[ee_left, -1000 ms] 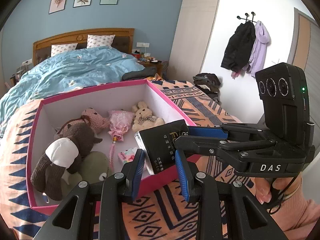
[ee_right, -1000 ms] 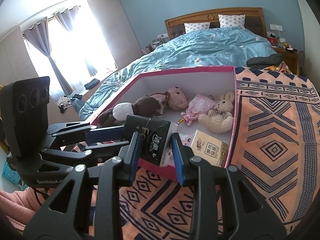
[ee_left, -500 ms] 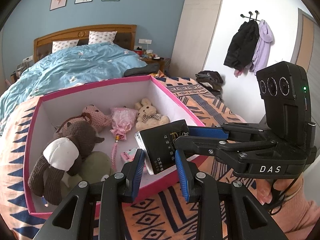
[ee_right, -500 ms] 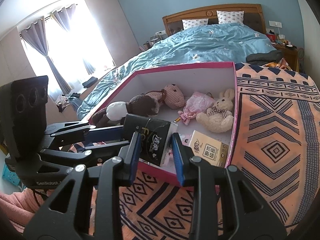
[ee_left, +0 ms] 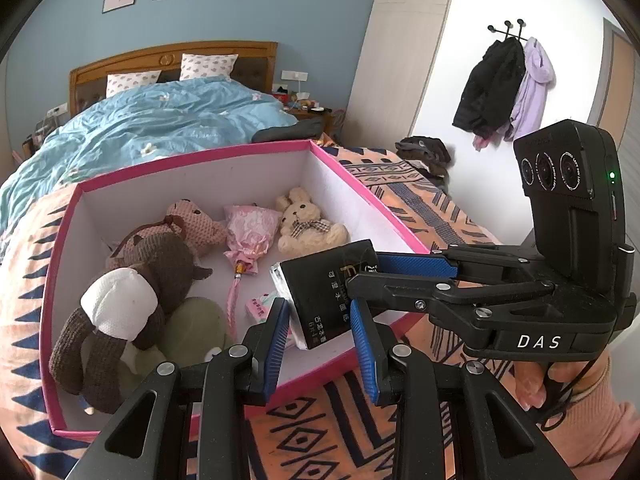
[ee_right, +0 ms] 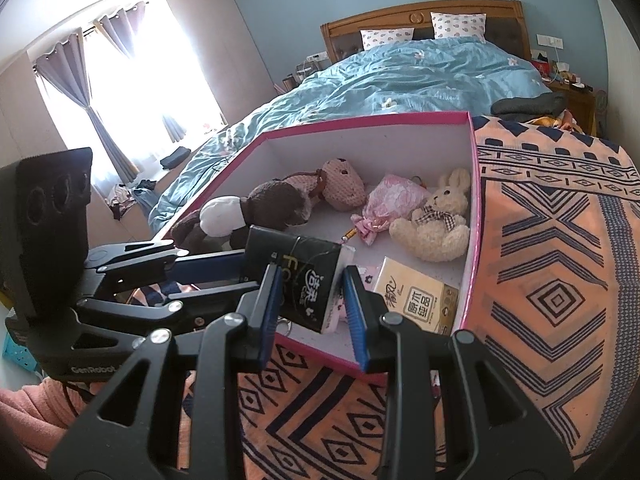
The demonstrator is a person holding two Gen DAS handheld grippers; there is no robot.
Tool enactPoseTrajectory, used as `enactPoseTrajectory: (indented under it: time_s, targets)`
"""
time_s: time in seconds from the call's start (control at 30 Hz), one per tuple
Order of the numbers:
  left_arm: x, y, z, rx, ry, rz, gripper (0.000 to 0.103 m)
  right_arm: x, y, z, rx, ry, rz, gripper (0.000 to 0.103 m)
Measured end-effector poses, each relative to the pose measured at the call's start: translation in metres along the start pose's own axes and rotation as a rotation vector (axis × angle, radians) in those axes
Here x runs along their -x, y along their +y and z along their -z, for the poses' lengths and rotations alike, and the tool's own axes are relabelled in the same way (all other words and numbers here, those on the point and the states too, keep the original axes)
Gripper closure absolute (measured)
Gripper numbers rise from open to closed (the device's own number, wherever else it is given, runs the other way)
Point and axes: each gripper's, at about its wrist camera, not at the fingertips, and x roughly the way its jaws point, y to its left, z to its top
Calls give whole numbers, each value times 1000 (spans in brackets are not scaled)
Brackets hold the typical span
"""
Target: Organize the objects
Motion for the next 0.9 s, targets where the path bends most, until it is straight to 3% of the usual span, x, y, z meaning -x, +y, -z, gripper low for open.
enactPoseTrajectory:
  time_s: [0.9]
  targets:
    - [-15, 12, 1, 19, 41, -8, 72, -21, 4, -2, 39, 62, 66, 69]
